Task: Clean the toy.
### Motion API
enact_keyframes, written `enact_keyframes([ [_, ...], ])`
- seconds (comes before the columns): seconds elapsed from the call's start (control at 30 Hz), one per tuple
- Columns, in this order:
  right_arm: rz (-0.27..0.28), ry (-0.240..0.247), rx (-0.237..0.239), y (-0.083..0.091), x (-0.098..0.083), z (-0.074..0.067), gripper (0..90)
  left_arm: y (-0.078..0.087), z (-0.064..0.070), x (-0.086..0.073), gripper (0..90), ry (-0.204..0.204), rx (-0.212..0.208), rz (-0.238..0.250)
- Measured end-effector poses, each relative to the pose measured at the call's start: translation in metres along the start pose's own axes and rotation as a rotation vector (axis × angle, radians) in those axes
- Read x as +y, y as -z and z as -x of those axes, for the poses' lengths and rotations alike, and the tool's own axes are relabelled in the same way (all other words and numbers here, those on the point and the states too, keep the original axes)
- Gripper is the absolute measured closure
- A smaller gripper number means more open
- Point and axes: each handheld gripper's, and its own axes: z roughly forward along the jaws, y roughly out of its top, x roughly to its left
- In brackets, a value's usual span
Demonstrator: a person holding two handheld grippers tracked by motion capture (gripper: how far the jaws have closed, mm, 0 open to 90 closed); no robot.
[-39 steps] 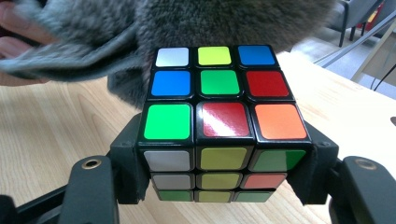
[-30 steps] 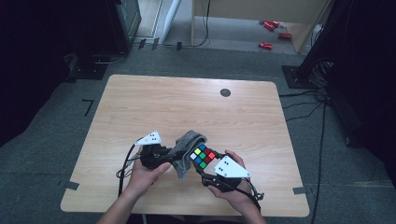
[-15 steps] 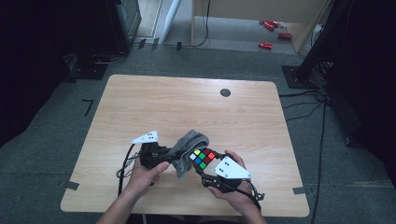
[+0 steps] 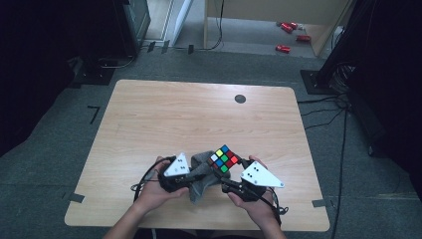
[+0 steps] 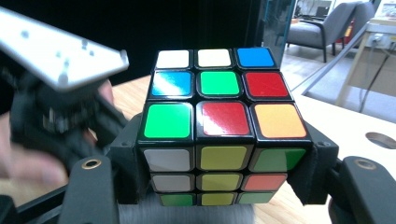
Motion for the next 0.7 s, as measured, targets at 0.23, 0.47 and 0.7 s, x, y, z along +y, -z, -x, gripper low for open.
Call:
enact_keyframes([
  [0.23, -0.015, -0.005, 0.019, -0.010, -0.008, -0.012, 34.7, 0.015, -0.001, 0.006, 79.3, 0.114, -0.017, 0.195],
  [0.47, -0.024, -0.029, -0.061, -0.004, -0.008, 0.004, 34.7, 0.036, -0.022, -0.002, 79.7, 0.225, -0.027, 0.344],
  [0.7, 0.011, -0.085, -0.041, -0.002, -0.006, 0.005, 34.7, 0.010, -0.003, 0.003, 79.3, 0.123, 0.004, 0.158],
])
